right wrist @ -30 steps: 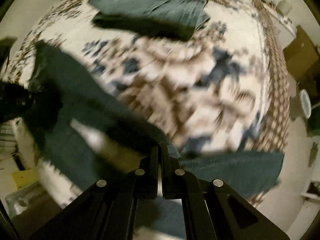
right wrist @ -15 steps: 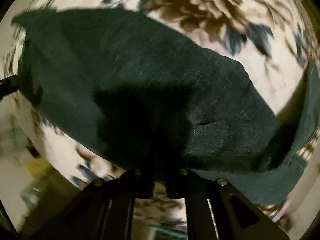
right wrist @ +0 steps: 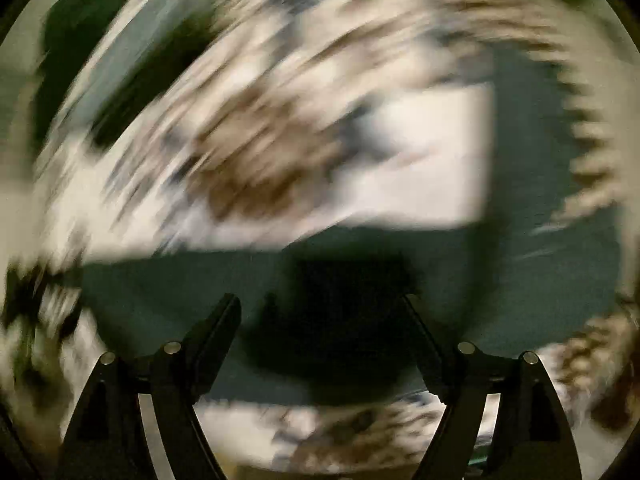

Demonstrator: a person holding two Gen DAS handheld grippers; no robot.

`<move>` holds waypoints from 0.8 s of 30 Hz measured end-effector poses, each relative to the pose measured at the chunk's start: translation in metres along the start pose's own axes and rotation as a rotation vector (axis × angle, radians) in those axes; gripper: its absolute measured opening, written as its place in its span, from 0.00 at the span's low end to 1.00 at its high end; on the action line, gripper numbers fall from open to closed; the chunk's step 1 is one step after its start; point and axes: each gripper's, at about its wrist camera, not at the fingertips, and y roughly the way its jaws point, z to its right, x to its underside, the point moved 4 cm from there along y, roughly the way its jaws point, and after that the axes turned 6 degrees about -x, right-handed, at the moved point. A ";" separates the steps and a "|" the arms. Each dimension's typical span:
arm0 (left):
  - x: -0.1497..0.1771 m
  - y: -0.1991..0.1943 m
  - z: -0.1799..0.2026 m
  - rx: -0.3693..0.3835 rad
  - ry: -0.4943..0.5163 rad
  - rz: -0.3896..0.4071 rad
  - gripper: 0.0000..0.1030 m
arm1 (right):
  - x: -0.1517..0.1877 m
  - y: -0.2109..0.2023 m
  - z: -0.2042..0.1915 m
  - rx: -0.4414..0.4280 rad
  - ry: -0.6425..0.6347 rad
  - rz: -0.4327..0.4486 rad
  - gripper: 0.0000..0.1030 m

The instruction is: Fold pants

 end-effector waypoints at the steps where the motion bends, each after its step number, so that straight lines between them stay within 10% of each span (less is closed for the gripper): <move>1: 0.001 0.005 0.008 -0.022 0.027 0.004 0.33 | -0.008 -0.006 0.013 0.067 0.035 0.027 0.80; 5: 0.006 0.014 0.014 -0.025 0.105 0.061 0.11 | -0.033 0.016 0.060 0.198 0.071 -0.025 0.80; 7: 0.012 0.012 0.012 -0.026 0.122 0.091 0.08 | -0.038 0.031 0.074 0.290 0.047 -0.062 0.53; 8: 0.015 0.008 0.010 -0.020 0.124 0.108 0.07 | -0.036 0.031 0.085 0.298 0.080 -0.053 0.23; 10: 0.022 -0.006 0.000 0.002 0.109 0.134 0.06 | -0.029 0.017 0.099 0.213 0.176 0.000 0.17; 19: 0.095 -0.047 -0.086 0.104 0.011 0.185 0.06 | 0.075 -0.092 0.152 0.058 0.423 0.327 0.13; 24: 0.117 0.006 -0.141 0.049 -0.016 0.123 0.10 | 0.110 -0.016 0.203 -0.031 0.596 0.189 0.20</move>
